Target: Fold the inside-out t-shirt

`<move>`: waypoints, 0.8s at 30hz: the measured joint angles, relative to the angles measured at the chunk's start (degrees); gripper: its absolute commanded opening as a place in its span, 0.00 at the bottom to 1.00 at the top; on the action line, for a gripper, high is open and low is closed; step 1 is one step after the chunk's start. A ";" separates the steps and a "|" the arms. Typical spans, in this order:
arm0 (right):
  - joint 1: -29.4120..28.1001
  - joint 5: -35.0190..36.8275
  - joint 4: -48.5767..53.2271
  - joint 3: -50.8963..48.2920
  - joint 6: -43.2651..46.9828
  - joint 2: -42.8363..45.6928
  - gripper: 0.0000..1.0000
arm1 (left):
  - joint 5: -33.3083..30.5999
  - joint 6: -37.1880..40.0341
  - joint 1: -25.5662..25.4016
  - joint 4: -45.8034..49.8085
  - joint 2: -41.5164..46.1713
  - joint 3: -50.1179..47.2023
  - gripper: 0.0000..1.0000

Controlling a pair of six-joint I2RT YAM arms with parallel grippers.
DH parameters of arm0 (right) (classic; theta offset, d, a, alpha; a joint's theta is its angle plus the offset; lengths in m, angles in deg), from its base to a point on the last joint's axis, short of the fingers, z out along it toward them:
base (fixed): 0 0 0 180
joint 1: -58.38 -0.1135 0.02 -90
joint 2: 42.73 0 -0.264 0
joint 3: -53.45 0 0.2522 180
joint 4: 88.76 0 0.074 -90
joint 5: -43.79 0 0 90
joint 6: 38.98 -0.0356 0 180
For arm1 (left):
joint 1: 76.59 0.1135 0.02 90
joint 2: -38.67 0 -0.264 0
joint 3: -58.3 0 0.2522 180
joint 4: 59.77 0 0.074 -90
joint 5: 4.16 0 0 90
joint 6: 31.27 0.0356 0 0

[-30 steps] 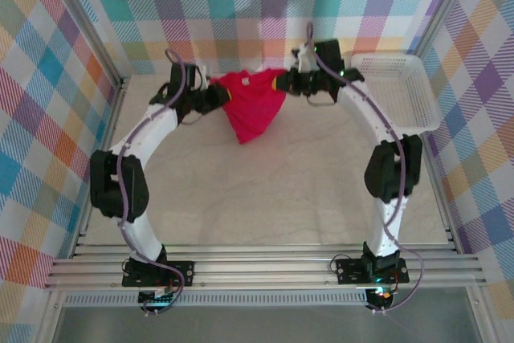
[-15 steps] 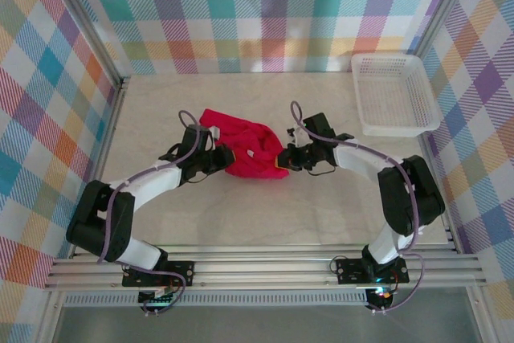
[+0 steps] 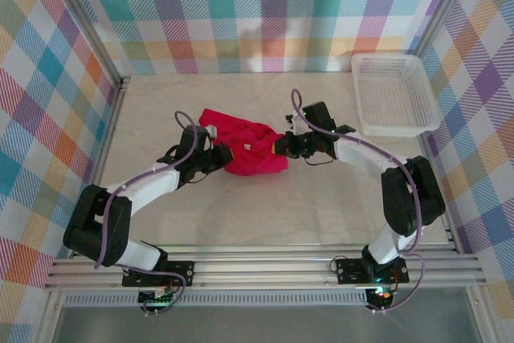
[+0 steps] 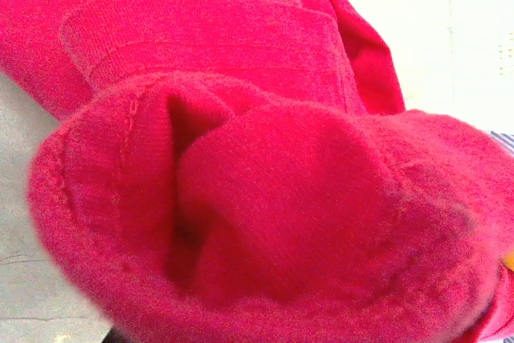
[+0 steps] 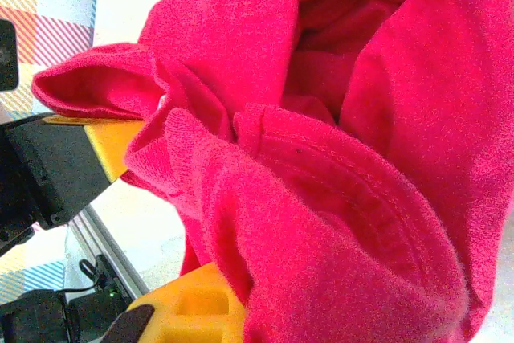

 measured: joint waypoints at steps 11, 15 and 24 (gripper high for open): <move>-0.02 0.09 -2.05 -8.17 -0.48 0.04 0.00 | -3.76 -0.17 -4.70 -1.75 1.73 -5.25 0.00; -0.42 0.00 -3.58 -13.00 -1.07 1.36 0.00 | -6.82 -0.20 -9.64 -3.56 2.58 -8.90 0.00; -1.31 0.07 -3.23 -18.38 -2.19 6.78 0.00 | -10.47 -1.27 -13.09 -3.06 8.37 -15.06 0.00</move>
